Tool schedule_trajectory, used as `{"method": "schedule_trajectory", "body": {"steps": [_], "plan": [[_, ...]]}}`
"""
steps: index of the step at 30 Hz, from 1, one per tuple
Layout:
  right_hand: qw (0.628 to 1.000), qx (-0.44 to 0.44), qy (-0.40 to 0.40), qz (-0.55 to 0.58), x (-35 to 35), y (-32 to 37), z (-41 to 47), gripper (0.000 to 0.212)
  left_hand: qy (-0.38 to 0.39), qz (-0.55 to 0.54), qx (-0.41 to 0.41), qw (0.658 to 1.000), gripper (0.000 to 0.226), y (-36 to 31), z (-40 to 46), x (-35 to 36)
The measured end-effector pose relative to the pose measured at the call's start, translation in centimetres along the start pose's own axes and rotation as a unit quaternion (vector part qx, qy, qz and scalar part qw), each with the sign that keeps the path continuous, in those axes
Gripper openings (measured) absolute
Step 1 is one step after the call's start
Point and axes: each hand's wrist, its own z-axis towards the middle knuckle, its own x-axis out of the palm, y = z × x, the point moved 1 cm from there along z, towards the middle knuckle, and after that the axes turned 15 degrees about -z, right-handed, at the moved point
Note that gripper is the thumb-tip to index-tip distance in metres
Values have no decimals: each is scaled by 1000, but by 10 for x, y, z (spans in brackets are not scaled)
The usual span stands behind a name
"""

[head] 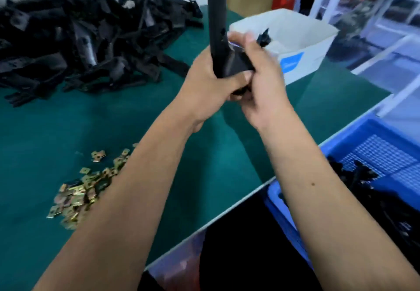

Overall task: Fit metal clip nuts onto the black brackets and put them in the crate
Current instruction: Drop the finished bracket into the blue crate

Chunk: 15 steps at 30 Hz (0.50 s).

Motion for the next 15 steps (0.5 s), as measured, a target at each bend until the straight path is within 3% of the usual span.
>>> {"method": "schedule_trajectory", "body": {"steps": [4, 7, 10, 12, 15], "plan": [[994, -19, -97, 42, -122, 7, -30, 34, 132, -53, -121, 982, 29, 35, 10, 98], [982, -15, -154, 111, -204, -9, -67, 34, 208, -23, -181, 961, 26, 76, -1, 170], [960, 14, -219, 175, -271, -44, -106, 32, 262, 147, -176, 937, 22, 135, -22, 220], [941, 64, -270, 193, -308, -77, -131, 29, 289, 275, -163, 902, 31, 176, -44, 234], [873, 200, -377, 237, -344, -141, -169, 25, 308, 374, -199, 852, 38, 230, -76, 220]]}}
